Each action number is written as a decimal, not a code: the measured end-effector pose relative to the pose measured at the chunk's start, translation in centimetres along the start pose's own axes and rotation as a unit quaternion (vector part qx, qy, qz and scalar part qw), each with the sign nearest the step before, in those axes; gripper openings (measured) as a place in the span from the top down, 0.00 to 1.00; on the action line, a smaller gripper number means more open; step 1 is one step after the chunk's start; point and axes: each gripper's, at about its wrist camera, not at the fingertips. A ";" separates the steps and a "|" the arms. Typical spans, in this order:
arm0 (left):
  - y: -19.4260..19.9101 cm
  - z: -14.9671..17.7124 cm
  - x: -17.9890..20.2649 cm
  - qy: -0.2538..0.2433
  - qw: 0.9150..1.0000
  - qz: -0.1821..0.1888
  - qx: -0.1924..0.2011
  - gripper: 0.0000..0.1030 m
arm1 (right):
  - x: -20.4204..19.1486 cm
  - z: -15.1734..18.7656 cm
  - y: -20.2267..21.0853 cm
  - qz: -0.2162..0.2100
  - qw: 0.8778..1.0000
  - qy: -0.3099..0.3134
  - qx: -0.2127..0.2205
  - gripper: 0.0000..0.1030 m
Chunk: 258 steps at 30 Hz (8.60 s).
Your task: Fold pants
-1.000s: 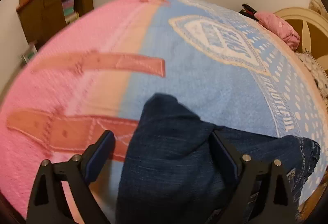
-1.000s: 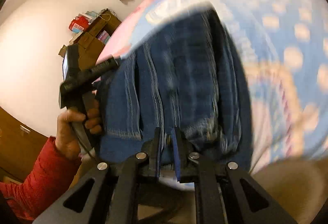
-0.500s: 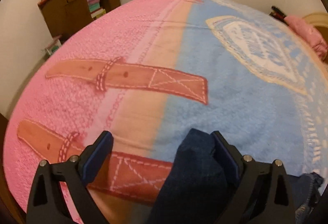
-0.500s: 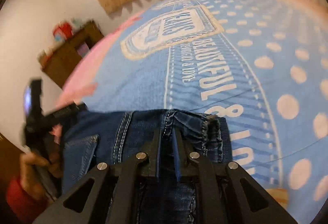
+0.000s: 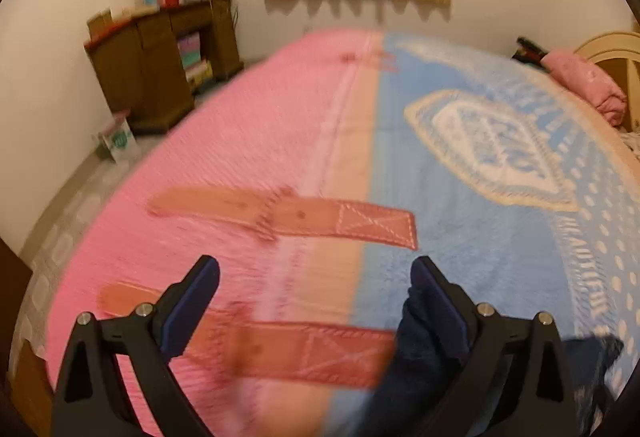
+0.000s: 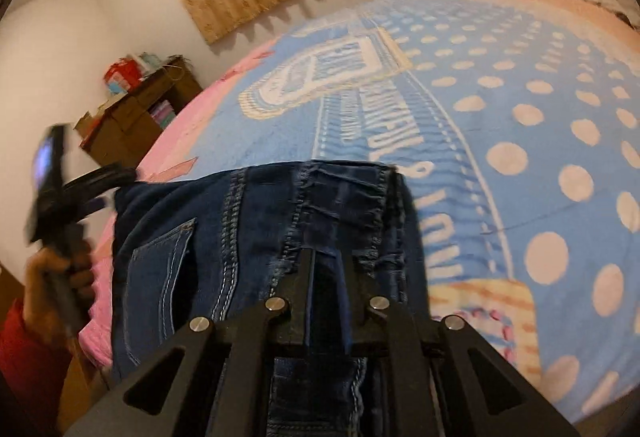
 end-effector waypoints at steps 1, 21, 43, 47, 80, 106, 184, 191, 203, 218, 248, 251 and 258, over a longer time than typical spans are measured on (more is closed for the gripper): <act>1.4 0.1 -0.4 -0.003 1.000 -0.013 0.018 0.04 | -0.1 -0.2 0.7 0.015 1.000 -0.008 0.004 0.89; 8.2 8.4 -2.2 -0.023 1.000 -0.013 -0.001 0.00 | -18.5 -3.0 -4.0 -0.114 0.988 0.097 -0.034 0.88; 19.7 11.7 3.3 -0.058 0.997 0.050 0.020 0.00 | -9.3 5.0 15.4 0.018 0.998 0.044 0.033 0.30; 18.8 12.5 3.7 -0.064 0.997 0.051 -0.010 0.00 | -8.2 5.9 15.3 0.036 0.999 0.036 0.018 0.30; 0.7 11.0 -1.0 0.061 0.977 0.160 -0.129 0.00 | 1.1 4.0 3.5 -0.105 0.990 -0.080 -0.058 0.29; 0.6 11.5 -0.4 0.050 0.971 0.194 -0.132 0.00 | 3.9 4.5 -1.7 -0.317 0.921 -0.184 -0.130 0.46; 5.5 8.5 -5.1 0.106 0.942 0.317 -0.012 0.84 | -7.4 0.5 3.2 -0.169 0.985 0.029 -0.018 0.68; 5.9 1.0 -11.7 0.127 0.956 0.254 0.073 0.84 | -16.7 -6.8 -0.7 -0.232 0.968 0.089 -0.007 0.68; -9.1 -0.9 -18.7 0.191 0.979 0.075 0.008 0.69 | -28.2 -9.0 -19.1 -0.184 0.960 0.205 -0.044 0.57; -4.0 0.6 -19.9 0.222 0.972 0.005 0.070 0.23 | -22.3 -9.5 -12.9 -0.149 0.977 0.145 0.050 0.62; -9.7 4.5 -14.6 0.167 0.984 -0.054 -0.003 0.00 | -28.7 -1.9 -17.5 -0.048 0.941 0.334 0.005 0.65; -9.6 4.6 -14.5 0.168 0.984 -0.056 -0.004 0.00 | -29.9 -0.9 -17.3 -0.026 0.929 0.368 0.010 0.55; -7.6 5.3 -14.7 0.168 0.984 -0.027 -0.052 0.00 | -30.5 0.5 -15.0 0.026 0.923 0.384 0.018 0.32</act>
Point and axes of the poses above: each gripper's, at about its wrist camera, not at the fingertips, and y roughly against the way its jaws point, x to its right, z to its underside, and after that the axes turned 3 degrees about z, right-handed
